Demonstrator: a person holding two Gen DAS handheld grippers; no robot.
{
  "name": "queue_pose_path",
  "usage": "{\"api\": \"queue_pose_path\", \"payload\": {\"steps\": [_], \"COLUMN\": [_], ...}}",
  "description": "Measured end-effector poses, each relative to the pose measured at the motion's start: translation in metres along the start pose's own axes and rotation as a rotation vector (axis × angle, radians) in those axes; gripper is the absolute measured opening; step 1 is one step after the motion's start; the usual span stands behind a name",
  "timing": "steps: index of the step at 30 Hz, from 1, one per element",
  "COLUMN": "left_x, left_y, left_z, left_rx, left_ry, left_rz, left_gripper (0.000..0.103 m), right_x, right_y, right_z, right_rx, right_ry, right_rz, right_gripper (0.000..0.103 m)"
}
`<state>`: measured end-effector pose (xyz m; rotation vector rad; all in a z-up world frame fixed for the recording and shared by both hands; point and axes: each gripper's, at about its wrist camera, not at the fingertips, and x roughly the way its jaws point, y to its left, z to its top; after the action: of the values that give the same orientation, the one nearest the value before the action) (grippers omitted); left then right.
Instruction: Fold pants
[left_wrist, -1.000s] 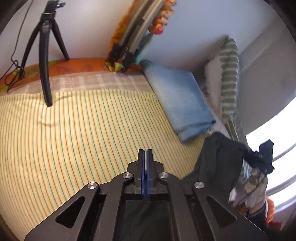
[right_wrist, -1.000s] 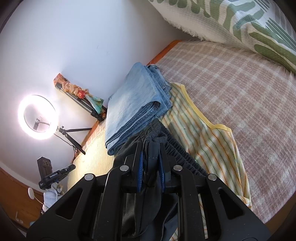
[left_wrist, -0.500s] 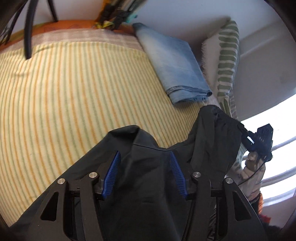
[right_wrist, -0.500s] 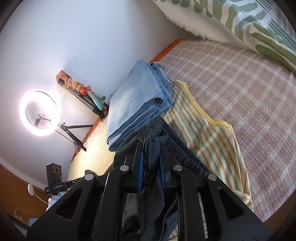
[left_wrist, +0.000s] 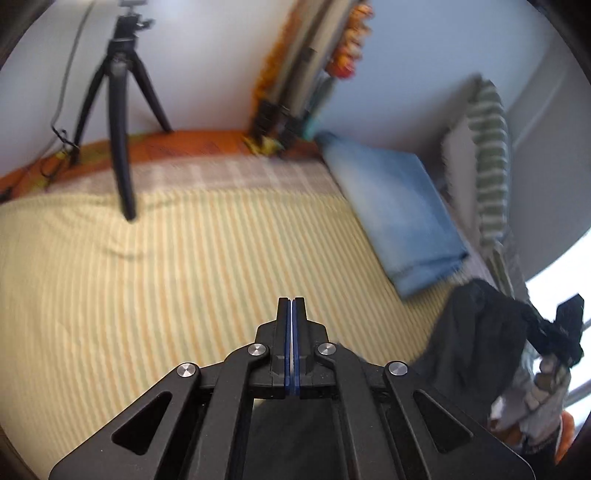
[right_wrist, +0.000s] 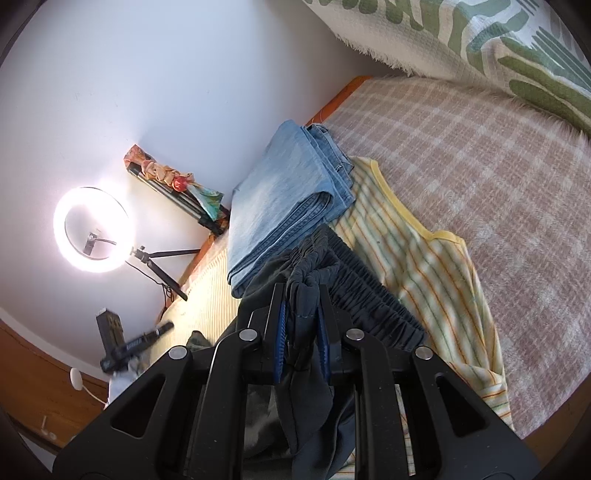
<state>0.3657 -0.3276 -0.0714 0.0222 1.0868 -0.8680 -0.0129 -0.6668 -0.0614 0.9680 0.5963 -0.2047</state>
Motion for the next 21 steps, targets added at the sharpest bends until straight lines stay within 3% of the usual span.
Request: {"api": "queue_pose_path", "payload": {"steps": [1, 3, 6, 13, 15, 17, 18, 21], "left_x": [0.004, -0.001, -0.015, -0.073, -0.089, -0.104, -0.109, -0.122], "left_y": [0.003, 0.001, -0.012, -0.038, -0.046, -0.055, -0.059, -0.063], "left_z": [0.006, 0.007, -0.005, -0.073, -0.096, -0.121, -0.136, -0.171], "left_rx": [-0.006, 0.015, 0.077, 0.140, 0.145, 0.165, 0.179, 0.204], "left_ry": [0.031, 0.013, 0.024, 0.079, 0.086, 0.100, 0.113, 0.133], "left_rz": [-0.024, 0.013, -0.010, -0.069, -0.097, -0.101, -0.083, -0.046], "left_gripper": [0.000, 0.000, 0.000, 0.011, 0.016, 0.041, 0.047, 0.050], "right_x": [0.002, 0.008, 0.011, 0.007, 0.007, 0.007, 0.007, 0.007], "right_y": [0.000, 0.000, 0.002, -0.005, -0.011, -0.014, -0.015, -0.016], "right_z": [0.001, 0.001, 0.000, -0.003, -0.004, -0.006, -0.007, -0.010], "right_rx": [-0.002, 0.004, -0.013, -0.006, 0.010, 0.018, 0.018, 0.028], "right_ry": [0.002, 0.013, 0.018, 0.023, 0.029, 0.033, 0.037, 0.039], "right_rz": [-0.011, -0.021, -0.031, -0.035, -0.028, -0.031, -0.032, -0.025], "right_gripper": [0.016, 0.016, 0.016, 0.016, 0.016, 0.016, 0.016, 0.016]}}
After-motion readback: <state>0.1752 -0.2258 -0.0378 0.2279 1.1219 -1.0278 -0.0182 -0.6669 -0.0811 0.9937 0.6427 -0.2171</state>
